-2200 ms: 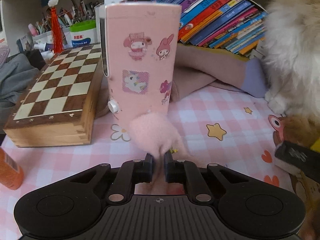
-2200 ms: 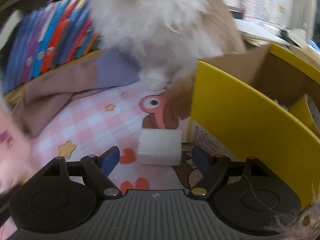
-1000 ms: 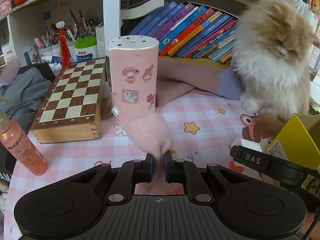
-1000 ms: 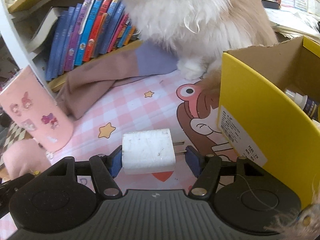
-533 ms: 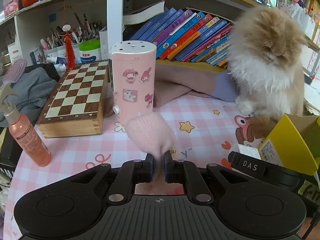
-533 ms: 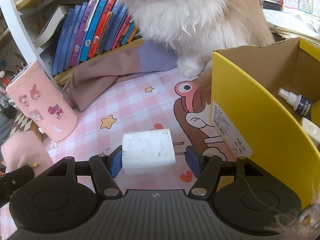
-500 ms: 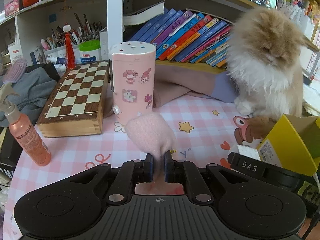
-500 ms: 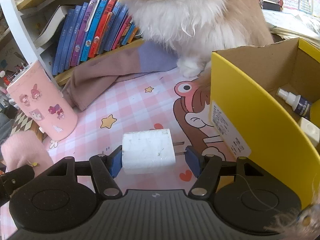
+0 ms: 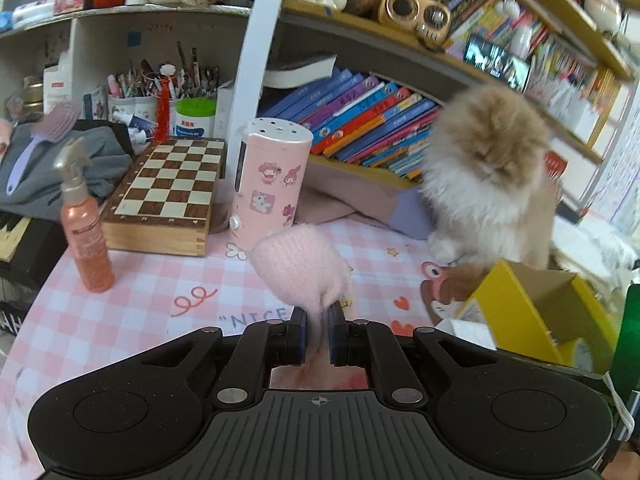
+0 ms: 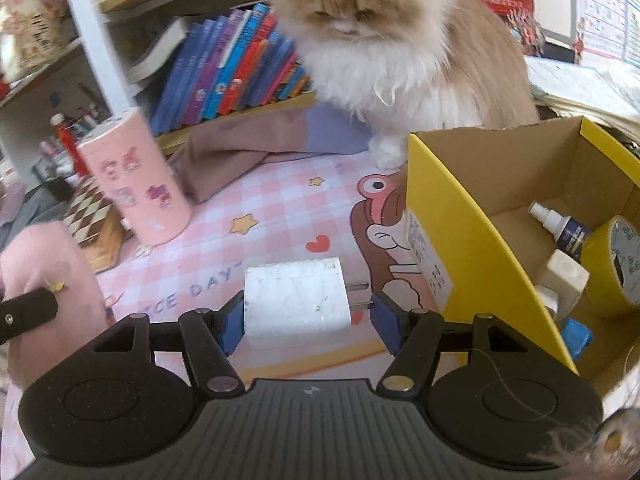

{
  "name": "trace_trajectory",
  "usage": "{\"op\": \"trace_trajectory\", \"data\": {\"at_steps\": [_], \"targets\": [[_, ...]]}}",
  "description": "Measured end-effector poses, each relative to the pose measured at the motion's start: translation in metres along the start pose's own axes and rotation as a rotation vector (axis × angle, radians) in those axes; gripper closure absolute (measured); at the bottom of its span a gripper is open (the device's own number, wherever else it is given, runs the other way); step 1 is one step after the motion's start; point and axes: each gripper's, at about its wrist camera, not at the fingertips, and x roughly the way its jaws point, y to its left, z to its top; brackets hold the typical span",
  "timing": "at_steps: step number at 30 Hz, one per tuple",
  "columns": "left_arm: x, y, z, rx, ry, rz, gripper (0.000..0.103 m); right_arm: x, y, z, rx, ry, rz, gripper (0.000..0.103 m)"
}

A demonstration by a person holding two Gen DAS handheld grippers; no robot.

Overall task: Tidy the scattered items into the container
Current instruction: 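Lift and carry the white block and pink glove over the yellow box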

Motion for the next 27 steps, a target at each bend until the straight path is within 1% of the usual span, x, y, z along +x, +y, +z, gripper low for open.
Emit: {"op": "trace_trajectory", "data": {"at_steps": [7,13,16,23,27], "targets": [[-0.053,0.005,-0.020,-0.051,-0.048,-0.052,0.094,-0.048,0.004,-0.014,-0.105,-0.022,0.071,0.040],[-0.094,0.009,-0.040,-0.089,-0.066,-0.096,0.094,-0.092,0.003,-0.039,-0.182,-0.007,0.124,0.040],[-0.110,0.009,-0.051,-0.099,-0.070,-0.124,0.094,-0.111,0.002,-0.053,-0.196,0.012,0.138,0.040],[-0.139,0.005,-0.074,-0.110,-0.066,-0.205,0.094,-0.153,-0.007,-0.084,-0.211,0.021,0.138,0.040],[-0.152,0.002,-0.085,-0.107,-0.060,-0.240,0.094,-0.173,-0.014,-0.100,-0.210,0.014,0.120,0.040]]}}
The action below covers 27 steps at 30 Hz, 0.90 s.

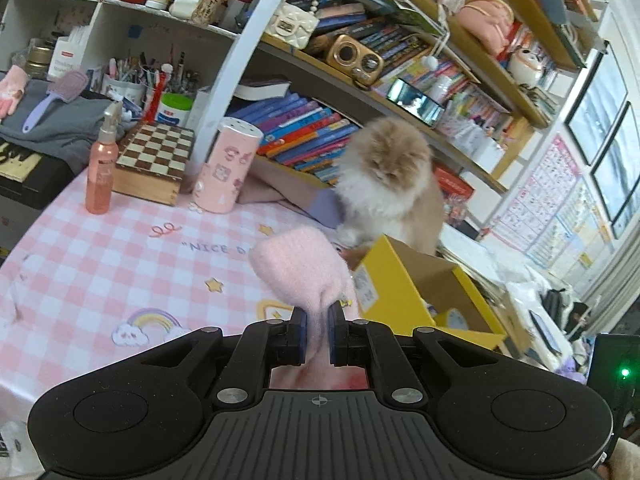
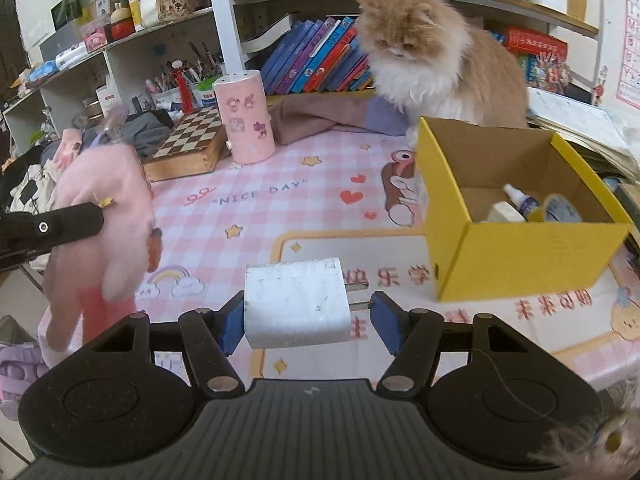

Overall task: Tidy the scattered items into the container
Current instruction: 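Lift and carry the white block and pink glove over the yellow box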

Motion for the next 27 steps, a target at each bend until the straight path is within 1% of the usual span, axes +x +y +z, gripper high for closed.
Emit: {"op": "trace_trajectory", "data": {"at_steps": [7,12,21,27], "targets": [[-0.007,-0.011,-0.013,0.010,0.026,-0.063,0.094,-0.029,-0.004,-0.021,0.021,-0.031,-0.058,0.040],[-0.007,-0.020,-0.022,0.017,0.050,-0.109,0.094,-0.041,-0.013,-0.030,0.050,-0.024,-0.102,0.040],[0.009,-0.041,-0.031,0.049,0.100,-0.194,0.094,-0.057,-0.037,-0.043,0.100,-0.014,-0.181,0.040],[0.025,-0.063,-0.034,0.082,0.134,-0.246,0.094,-0.065,-0.059,-0.049,0.142,-0.011,-0.226,0.040]]}}
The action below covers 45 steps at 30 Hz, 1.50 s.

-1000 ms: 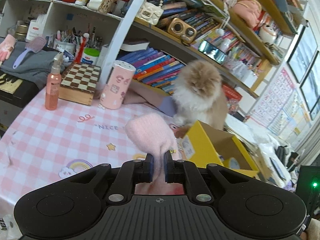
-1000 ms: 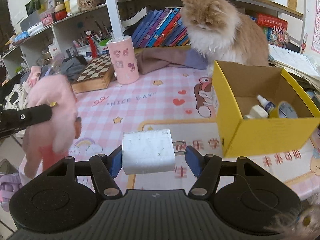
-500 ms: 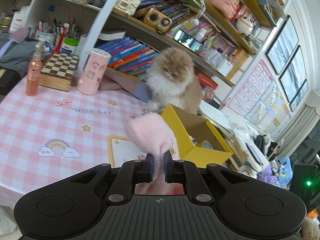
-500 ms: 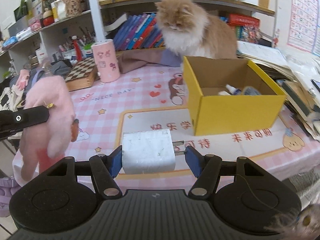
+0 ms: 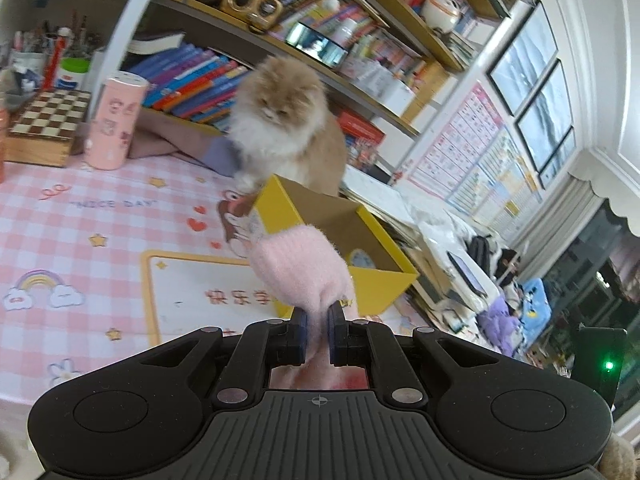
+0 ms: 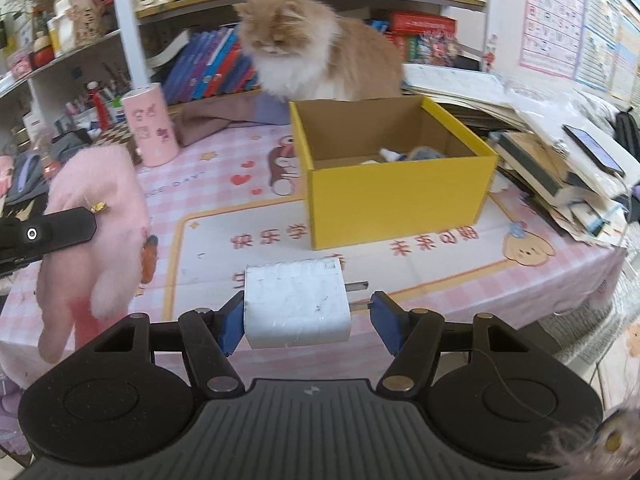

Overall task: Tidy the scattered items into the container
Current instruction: 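Lift and carry the white block and pink glove over the yellow box, then open the right tool over the box while the left drops the pink glove in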

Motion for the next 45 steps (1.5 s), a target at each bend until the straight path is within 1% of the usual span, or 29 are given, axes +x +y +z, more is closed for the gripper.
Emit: {"op": "trace_trajectory", "data": {"at_steps": [4,17,24,28,31,36,38,40,42,45], "targets": [[0.015,-0.012,0.000,0.020,0.025,-0.028,0.094,0.000,-0.017,0.000,0.026,0.004,-0.025,0.040],[0.072,-0.042,0.006,0.052,0.092,-0.078,0.094,0.012,-0.069,0.008,0.090,0.028,-0.072,0.040],[0.107,-0.055,0.008,0.054,0.120,-0.080,0.094,0.030,-0.097,0.015,0.111,0.057,-0.078,0.040],[0.125,-0.062,0.016,0.048,0.109,-0.069,0.094,0.042,-0.113,0.025,0.105,0.059,-0.070,0.040],[0.137,-0.066,0.027,0.044,0.082,-0.055,0.094,0.050,-0.124,0.041,0.086,0.037,-0.055,0.040],[0.158,-0.074,0.052,0.061,0.010,-0.014,0.094,0.065,-0.137,0.074,0.033,-0.018,-0.014,0.040],[0.170,-0.077,0.064,0.083,-0.020,0.014,0.094,0.074,-0.141,0.090,0.005,-0.040,0.001,0.040],[0.184,-0.081,0.074,0.115,-0.045,0.056,0.094,0.084,-0.146,0.106,-0.022,-0.058,0.012,0.040],[0.200,-0.081,0.084,0.138,-0.051,0.092,0.094,0.098,-0.150,0.123,-0.055,-0.072,0.025,0.040],[0.229,-0.082,0.093,0.190,-0.029,0.158,0.094,0.124,-0.154,0.146,-0.116,-0.070,0.046,0.040]]}}
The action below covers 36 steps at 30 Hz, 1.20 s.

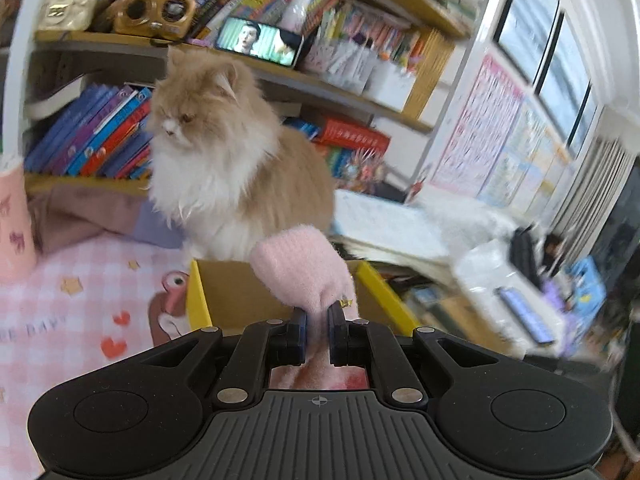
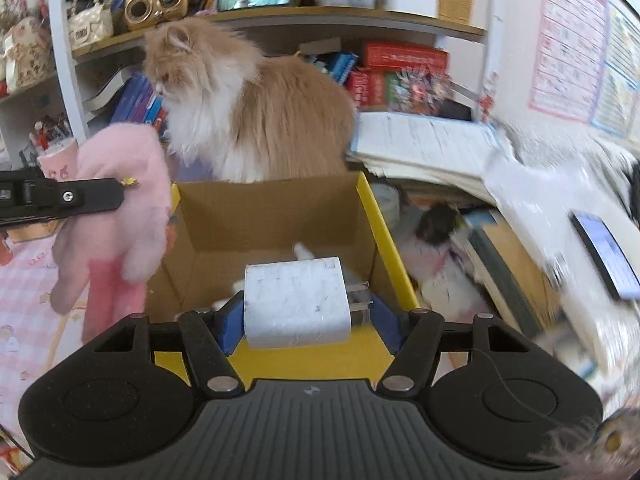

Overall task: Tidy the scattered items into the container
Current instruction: 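Open the right tool over the box while the left drops the pink glove in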

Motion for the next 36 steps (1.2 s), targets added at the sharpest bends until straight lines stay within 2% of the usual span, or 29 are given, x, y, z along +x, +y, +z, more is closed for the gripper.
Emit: {"op": "trace_trajectory", "data": {"at_steps": [7,14,15,17,18,19,20,21,22,26,28,32,36], "targets": [[0.068,-0.002,0.009,0.081,0.103,0.116,0.094,0.081,-0.008,0.033,-0.139,0.088,0.040,0.040],[0.108,-0.008,0.003,0.147,0.198,0.187,0.093,0.133,-0.010,0.039,-0.206,0.184,0.070,0.040],[0.111,-0.009,0.003,0.154,0.207,0.191,0.087,0.135,-0.010,0.038,-0.212,0.189,0.073,0.040],[0.116,-0.011,0.002,0.167,0.217,0.200,0.085,0.142,-0.009,0.039,-0.219,0.201,0.077,0.040],[0.116,-0.012,0.001,0.172,0.217,0.206,0.078,0.144,-0.009,0.039,-0.219,0.203,0.080,0.040],[0.115,-0.013,0.001,0.178,0.213,0.211,0.066,0.145,-0.010,0.039,-0.220,0.198,0.083,0.038],[0.113,-0.014,0.000,0.184,0.206,0.214,0.057,0.144,-0.010,0.040,-0.223,0.188,0.081,0.032],[0.110,-0.015,0.000,0.188,0.194,0.219,0.040,0.143,-0.009,0.041,-0.228,0.177,0.076,0.028],[0.105,-0.017,0.000,0.193,0.174,0.223,0.028,0.140,-0.009,0.041,-0.229,0.165,0.075,0.027],[0.085,-0.025,0.003,0.207,0.104,0.233,0.018,0.130,-0.011,0.044,-0.207,0.137,0.068,0.026],[0.069,-0.029,0.003,0.212,0.065,0.245,0.011,0.120,-0.012,0.044,-0.188,0.114,0.064,0.026],[0.025,-0.031,-0.004,0.205,-0.031,0.272,0.006,0.086,-0.013,0.040,-0.138,0.032,0.060,0.024],[-0.023,-0.025,-0.019,0.170,-0.091,0.311,0.002,0.045,-0.011,0.029,-0.075,-0.056,0.040,0.023]]}}
